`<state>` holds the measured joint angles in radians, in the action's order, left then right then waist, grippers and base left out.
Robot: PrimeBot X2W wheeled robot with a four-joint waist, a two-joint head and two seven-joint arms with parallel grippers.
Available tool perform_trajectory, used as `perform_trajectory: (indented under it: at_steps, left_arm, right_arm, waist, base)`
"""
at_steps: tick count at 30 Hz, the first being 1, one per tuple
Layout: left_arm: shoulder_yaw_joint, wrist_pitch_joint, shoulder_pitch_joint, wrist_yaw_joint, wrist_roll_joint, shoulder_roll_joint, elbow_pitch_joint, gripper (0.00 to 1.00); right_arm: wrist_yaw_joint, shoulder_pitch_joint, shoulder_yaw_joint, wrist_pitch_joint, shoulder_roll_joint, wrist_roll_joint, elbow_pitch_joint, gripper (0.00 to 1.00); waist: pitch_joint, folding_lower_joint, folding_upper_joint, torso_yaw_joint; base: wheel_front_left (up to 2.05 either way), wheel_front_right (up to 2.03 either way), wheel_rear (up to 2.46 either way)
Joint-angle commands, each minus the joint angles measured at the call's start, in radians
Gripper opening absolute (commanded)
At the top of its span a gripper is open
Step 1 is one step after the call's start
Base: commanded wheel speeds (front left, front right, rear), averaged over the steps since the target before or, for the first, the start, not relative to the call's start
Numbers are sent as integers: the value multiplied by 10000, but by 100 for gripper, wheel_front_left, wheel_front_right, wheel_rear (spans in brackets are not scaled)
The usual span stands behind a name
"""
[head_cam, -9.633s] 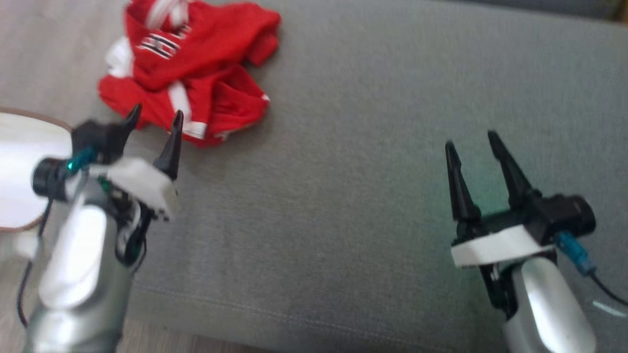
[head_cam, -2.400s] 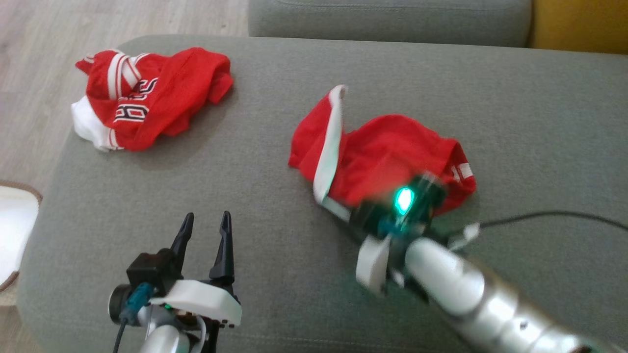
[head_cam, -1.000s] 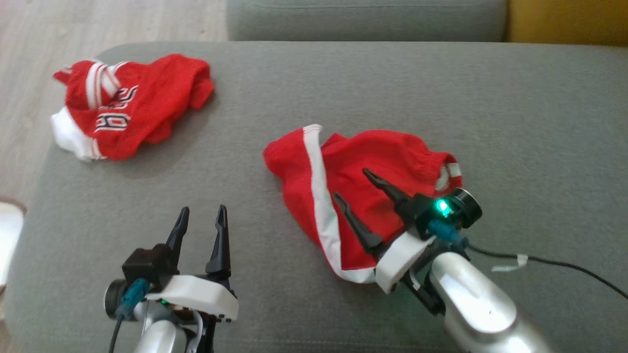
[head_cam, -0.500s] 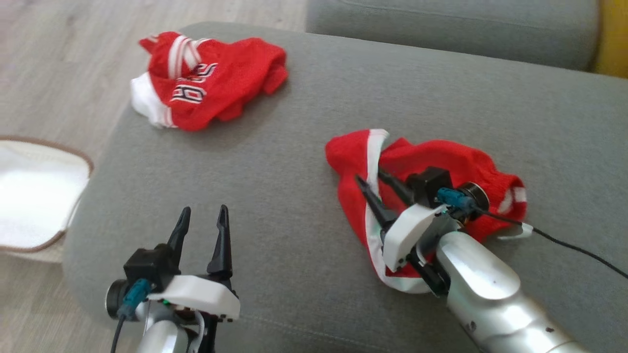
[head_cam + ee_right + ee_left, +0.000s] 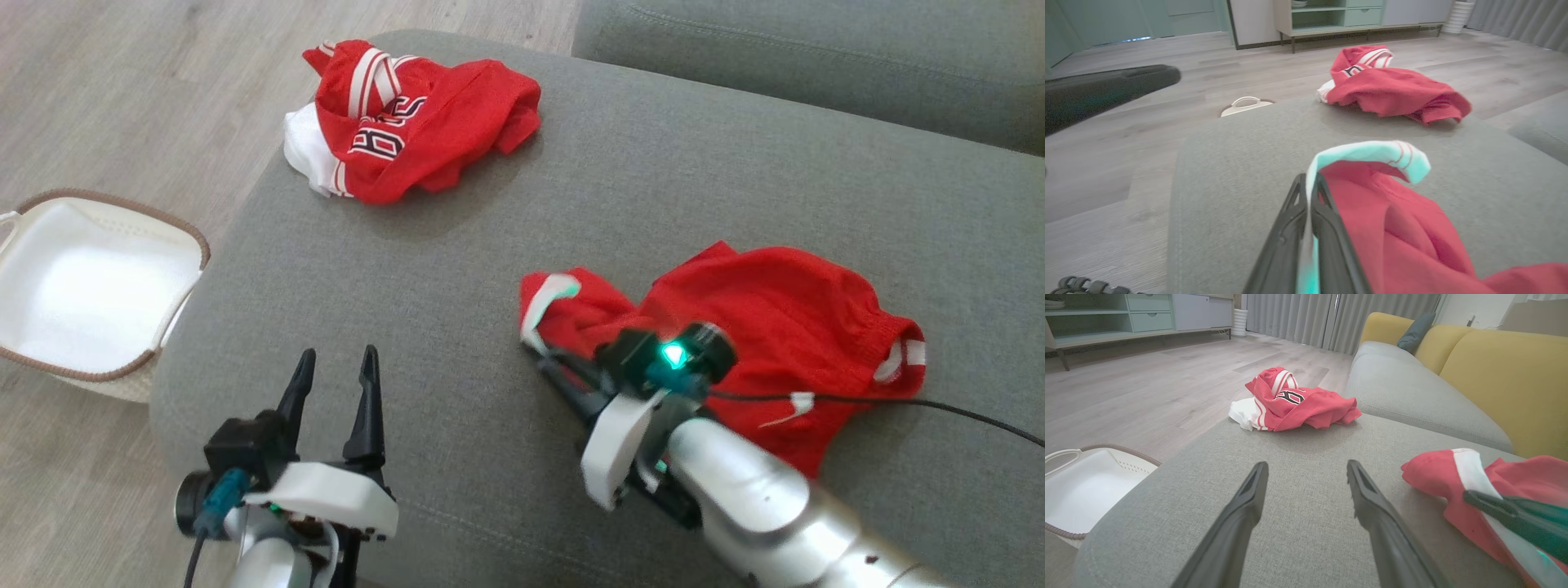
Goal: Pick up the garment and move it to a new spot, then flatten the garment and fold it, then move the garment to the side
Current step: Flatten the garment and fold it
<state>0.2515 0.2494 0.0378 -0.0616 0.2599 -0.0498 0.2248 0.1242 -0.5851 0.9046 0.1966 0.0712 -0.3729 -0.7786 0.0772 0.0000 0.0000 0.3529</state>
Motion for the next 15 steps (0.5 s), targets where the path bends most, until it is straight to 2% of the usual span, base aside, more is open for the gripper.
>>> perform_trajectory:
  at_steps: [1, 2, 8, 11, 15]
  left_arm:
    - [-301, 124, 172, -20, 56, -5, -375, 100]
    - [-304, 124, 168, -30, 63, -5, -382, 100]
    - [-377, 124, 114, -79, 85, -5, -424, 100]
    - [-379, 124, 113, -81, 90, -5, -454, 100]
    - [-437, 124, 138, -68, 39, -5, -490, 100]
  right_arm:
    - [65, -111, 245, 52, -209, -186, 349, 97]
    - [65, -87, 523, 46, -209, -289, 417, 100]
    - [65, -195, 1391, 297, -209, -771, 656, 100]
    - [65, -225, 976, 488, -210, -798, 647, 100]
    - [65, -130, -347, 627, -210, -378, 544, 100]
  waist:
    - [19, 0, 0, 24]
    - [30, 0, 0, 27]
    - [95, 0, 0, -379]
    - [80, 0, 0, -696]
    - [32, 0, 0, -1209]
  base:
    - [0, 0, 0]
    - [0, 0, 0]
    - [0, 0, 0]
    - [0, 0, 0]
    - [0, 0, 0]
